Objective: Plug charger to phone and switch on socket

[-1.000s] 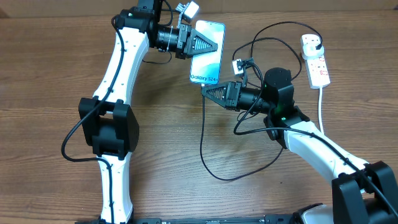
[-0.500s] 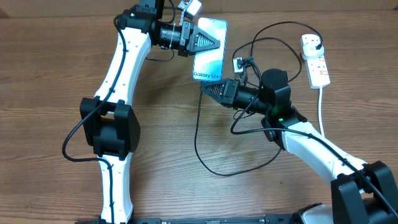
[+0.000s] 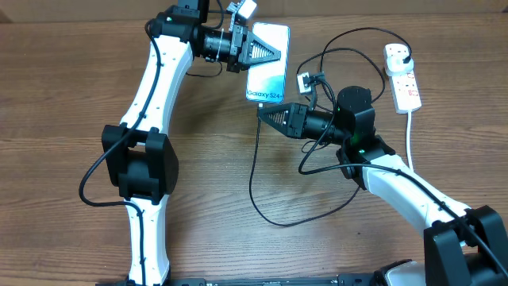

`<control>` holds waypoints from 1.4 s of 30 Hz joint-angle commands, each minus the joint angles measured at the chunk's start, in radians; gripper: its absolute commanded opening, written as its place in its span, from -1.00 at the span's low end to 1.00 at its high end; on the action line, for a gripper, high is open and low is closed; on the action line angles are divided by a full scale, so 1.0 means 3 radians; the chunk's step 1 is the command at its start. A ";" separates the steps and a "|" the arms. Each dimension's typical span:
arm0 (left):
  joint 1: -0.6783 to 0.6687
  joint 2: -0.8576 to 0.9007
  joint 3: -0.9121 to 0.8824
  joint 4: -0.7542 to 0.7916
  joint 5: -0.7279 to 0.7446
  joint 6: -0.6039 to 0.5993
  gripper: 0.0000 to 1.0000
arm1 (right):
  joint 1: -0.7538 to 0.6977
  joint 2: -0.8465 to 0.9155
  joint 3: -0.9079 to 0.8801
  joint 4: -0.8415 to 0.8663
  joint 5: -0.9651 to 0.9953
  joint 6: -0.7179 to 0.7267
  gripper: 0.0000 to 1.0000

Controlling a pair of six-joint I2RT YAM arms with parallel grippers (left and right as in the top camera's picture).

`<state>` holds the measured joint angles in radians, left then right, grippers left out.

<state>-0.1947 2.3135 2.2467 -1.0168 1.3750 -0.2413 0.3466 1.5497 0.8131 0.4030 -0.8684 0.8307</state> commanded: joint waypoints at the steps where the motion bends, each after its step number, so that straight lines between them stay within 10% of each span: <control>1: 0.0126 -0.0060 0.0023 0.0015 0.0102 -0.0033 -0.92 | -0.0025 0.0001 0.0045 -0.0270 -0.0039 -0.0365 -0.93; 20: 0.0365 -0.0060 0.0023 0.0009 0.0011 -0.0032 -0.92 | 0.0275 0.1045 0.1202 -0.2780 0.1354 -0.1392 -0.92; 42: 0.0361 -0.0061 0.0023 -0.0010 -0.0057 -0.0020 -0.92 | 0.0534 0.1532 0.1392 -0.2964 0.1971 -0.1071 -0.65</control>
<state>-0.0788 2.3135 2.2467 -1.0210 1.3293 -0.2409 0.5045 2.0003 1.2182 -0.4675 -0.3035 0.4686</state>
